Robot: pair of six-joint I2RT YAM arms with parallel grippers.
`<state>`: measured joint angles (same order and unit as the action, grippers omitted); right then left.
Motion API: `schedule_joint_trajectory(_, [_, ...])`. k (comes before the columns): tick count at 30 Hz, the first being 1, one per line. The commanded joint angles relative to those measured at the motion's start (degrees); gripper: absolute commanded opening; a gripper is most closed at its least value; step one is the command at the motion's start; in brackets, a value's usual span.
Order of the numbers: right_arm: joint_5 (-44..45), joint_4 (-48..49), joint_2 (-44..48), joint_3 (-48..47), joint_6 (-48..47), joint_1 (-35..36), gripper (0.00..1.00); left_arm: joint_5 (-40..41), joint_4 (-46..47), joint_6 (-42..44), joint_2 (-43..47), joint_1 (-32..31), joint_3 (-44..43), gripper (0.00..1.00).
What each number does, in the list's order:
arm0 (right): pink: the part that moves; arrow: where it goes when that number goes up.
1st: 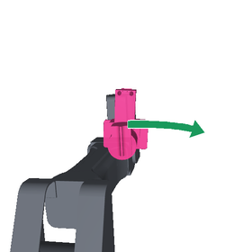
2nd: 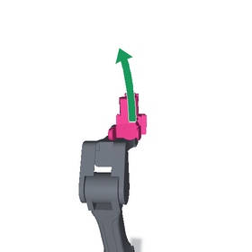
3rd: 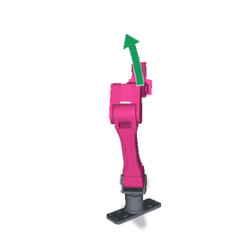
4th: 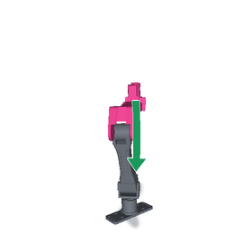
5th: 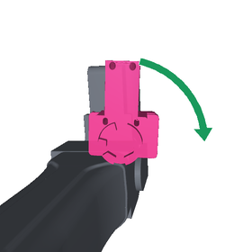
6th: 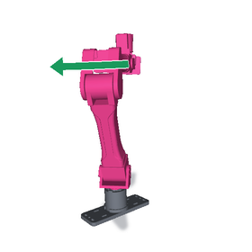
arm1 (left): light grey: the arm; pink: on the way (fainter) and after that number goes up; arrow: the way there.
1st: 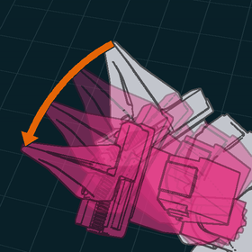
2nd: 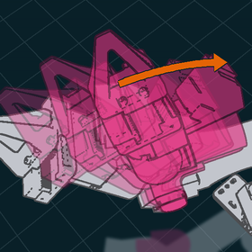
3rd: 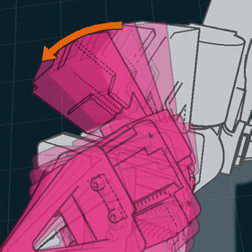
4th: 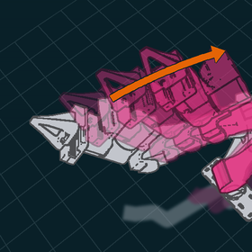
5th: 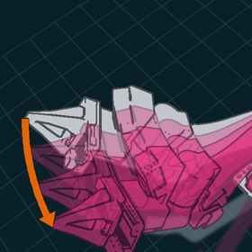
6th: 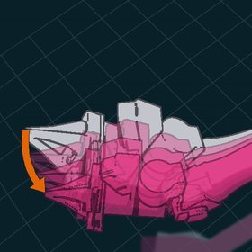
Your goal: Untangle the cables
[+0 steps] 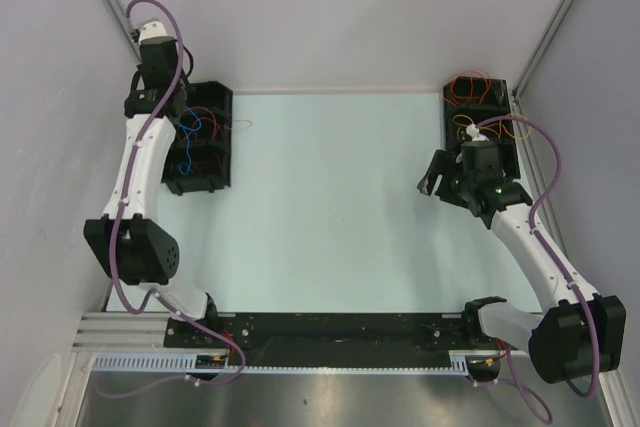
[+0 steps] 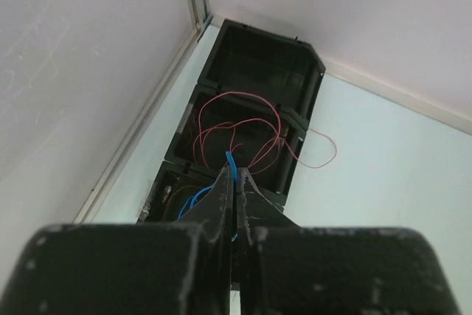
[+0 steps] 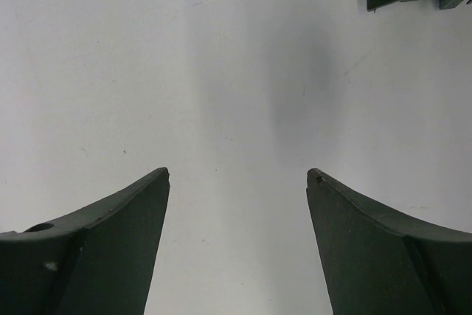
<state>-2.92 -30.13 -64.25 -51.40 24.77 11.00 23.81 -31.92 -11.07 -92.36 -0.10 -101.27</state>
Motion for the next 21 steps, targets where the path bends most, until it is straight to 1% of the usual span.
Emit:
schedule_joint_trajectory(1, [-0.5, 1.6, 0.1, 0.0, -0.6, -0.2, 0.80, -2.9, 2.1, -3.3, -3.3, 3.2, 2.0, 0.00])
schedule_joint_trajectory(10, [-1.3, 1.7, 0.3, 0.1, -0.6, -0.5, 0.80, 1.5, 1.0, -6.2, -9.4, 7.6, 4.5, 0.00])
schedule_joint_trajectory(21, [-2.1, 2.0, 0.4, 0.2, -0.6, -0.7, 0.80, 4.0, -0.3, -8.9, -15.1, 7.7, 5.6, 0.00])
